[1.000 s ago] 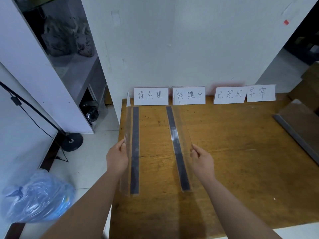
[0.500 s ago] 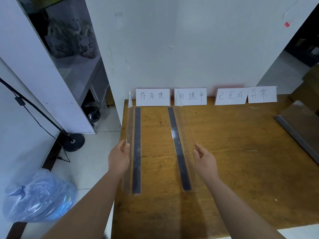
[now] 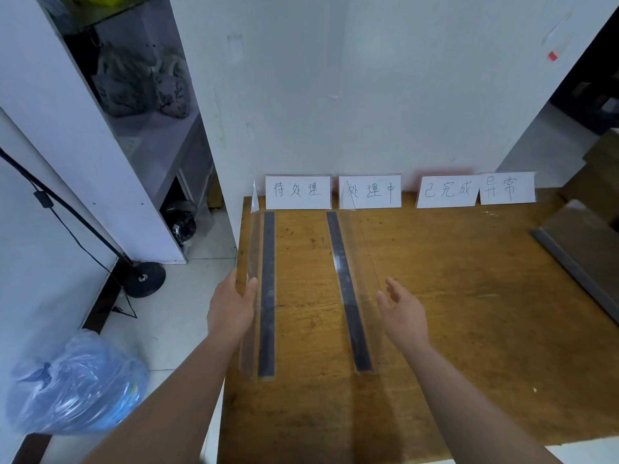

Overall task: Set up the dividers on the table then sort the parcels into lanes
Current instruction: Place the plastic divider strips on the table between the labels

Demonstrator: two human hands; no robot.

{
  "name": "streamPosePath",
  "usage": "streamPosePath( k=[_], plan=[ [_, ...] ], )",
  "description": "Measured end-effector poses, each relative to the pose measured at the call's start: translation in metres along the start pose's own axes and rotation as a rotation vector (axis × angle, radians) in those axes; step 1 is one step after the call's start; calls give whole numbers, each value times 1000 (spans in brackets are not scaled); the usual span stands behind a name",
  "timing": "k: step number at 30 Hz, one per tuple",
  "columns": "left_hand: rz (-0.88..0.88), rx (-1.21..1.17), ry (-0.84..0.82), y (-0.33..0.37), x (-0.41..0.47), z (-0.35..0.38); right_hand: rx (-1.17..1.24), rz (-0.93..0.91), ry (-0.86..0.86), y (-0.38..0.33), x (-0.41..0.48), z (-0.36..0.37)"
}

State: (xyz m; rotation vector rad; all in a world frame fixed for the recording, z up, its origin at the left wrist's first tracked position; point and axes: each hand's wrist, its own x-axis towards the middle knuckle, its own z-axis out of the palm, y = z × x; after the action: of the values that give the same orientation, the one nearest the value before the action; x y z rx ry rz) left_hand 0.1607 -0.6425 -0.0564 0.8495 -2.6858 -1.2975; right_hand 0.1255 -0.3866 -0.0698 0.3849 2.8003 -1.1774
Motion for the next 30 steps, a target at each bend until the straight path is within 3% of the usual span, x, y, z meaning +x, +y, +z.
streamPosePath(
  k=[6,14,30],
  plan=[
    [173,211,85,12,3,-8,-100,-101,38,-5,0,-13],
    [431,364,53,49,0,3,-329,-217,114,1,-1,-56],
    [777,294,-247,202,-121,139,-408,3,311,134,-30,-235]
  ],
)
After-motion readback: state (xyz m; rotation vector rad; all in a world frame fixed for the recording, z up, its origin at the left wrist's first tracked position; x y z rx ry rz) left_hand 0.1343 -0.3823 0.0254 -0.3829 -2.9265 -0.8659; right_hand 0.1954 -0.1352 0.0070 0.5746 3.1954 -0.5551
